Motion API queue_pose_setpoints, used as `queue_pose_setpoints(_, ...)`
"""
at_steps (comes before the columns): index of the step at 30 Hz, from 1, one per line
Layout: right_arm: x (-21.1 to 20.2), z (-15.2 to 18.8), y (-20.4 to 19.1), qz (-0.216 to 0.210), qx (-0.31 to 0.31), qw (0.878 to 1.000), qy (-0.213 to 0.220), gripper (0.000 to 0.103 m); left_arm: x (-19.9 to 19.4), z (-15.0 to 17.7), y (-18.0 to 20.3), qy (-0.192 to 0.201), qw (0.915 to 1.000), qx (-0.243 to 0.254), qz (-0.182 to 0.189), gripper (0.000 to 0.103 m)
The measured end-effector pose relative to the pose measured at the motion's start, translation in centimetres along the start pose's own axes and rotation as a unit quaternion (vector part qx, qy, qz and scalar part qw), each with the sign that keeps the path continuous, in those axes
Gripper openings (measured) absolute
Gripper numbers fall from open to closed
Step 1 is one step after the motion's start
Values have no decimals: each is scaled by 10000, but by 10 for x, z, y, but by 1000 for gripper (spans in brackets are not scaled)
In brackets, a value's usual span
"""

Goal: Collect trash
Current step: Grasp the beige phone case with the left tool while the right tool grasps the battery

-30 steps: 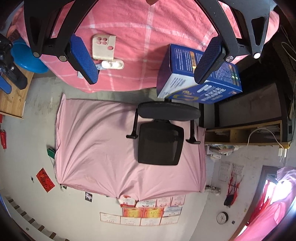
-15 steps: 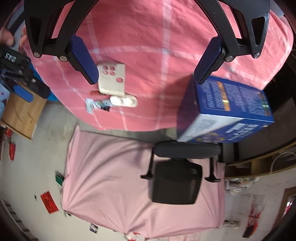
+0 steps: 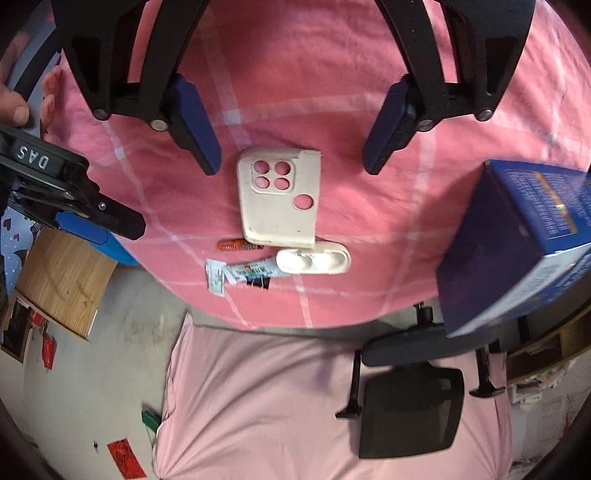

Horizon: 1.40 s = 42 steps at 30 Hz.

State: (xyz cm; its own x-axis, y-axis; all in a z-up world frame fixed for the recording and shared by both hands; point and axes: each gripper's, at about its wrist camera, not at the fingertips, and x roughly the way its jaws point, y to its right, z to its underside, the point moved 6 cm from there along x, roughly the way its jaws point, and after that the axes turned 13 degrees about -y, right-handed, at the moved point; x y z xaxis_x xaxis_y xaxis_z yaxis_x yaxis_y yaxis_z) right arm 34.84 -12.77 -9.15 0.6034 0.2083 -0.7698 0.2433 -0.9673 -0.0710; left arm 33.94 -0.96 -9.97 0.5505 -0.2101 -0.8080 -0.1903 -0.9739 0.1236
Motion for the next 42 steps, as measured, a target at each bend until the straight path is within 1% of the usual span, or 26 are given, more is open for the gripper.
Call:
queue_pose_setpoints(2,4,-2,1,-21,-10,10000,-86,89,7,-5,-1,-154,9998,-49,-64,69)
queue_pose_setpoints(4,8,-3,2,-44,-14,9999,-164,87,10,-9,-3,-209,9996,-106,-139,64)
queue_pose_setpoints(5,10,-5,3,-52,-15,9998,-205,87,11,-11,-4,-223,9996,-122,-133,63)
queue_pose_setpoints(6,13,-6,3,-66,-21,9997,-251,86,12,-11,-6,-235,9995,-141,-138,57)
queue_pose_setpoints(7,15,-7,4,-79,-32,9996,-286,85,13,-12,-7,-251,9994,-162,-156,50)
queue_pose_setpoints(8,17,-8,3,-93,-48,9995,-311,85,13,-13,-9,-257,9994,-181,-156,45)
queue_pose_setpoints(9,20,-11,2,-124,-93,9992,-360,84,13,-13,-11,-262,9994,-196,-130,44)
queue_pose_setpoints(10,22,-12,0,-135,-137,9991,-386,84,12,-12,-13,-269,9994,-220,-36,44)
queue_pose_setpoints(12,28,-16,-5,-164,-262,9985,-460,83,9,-11,-17,-254,9993,-259,24,44)
queue_pose_setpoints(14,36,-20,-10,-257,-341,9975,-564,82,6,-10,-20,-229,9993,-292,16,44)
queue_pose_setpoints(17,46,-26,-19,-372,-554,9954,-686,80,-1,-4,-33,-120,9986,-523,-32,44)
queue_pose_setpoints(21,58,-34,-33,-511,-853,9920,-784,75,-8,-1,-48,-8,9958,-916,5,44)
queue_pose_setpoints(23,66,-40,-40,-614,-1013,9894,-839,73,-10,0,-52,37,9945,-1049,-6,44)
queue_pose_setpoints(25,71,-44,-45,-677,-1135,9874,-868,68,-12,0,-54,77,9936,-1126,-3,44)
queue_pose_setpoints(28,79,-49,-51,-797,-1266,9843,-939,63,-13,1,-57,57,9933,-1156,13,44)
queue_pose_setpoints(30,83,-49,-55,-939,-1372,9809,-1006,61,-14,1,-56,33,9934,-1144,9,44)
queue_pose_setpoints(32,84,-49,-57,-1001,-1450,9791,-1015,56,-15,2,-56,25,9935,-1141,17,44)
queue_pose_setpoints(33,84,-48,-58,-1045,-1468,9783,-1018,52,-14,2,-55,15,9936,-1134,13,44)
queue_pose_setpoints(38,83,-42,-63,-1036,-1557,9768,-1044,52,-12,1,-51,-34,9949,-1001,-133,45)
queue_pose_setpoints(42,77,-34,-65,-1035,-1627,9755,-1062,52,-9,1,-51,-44,9951,-981,-137,46)
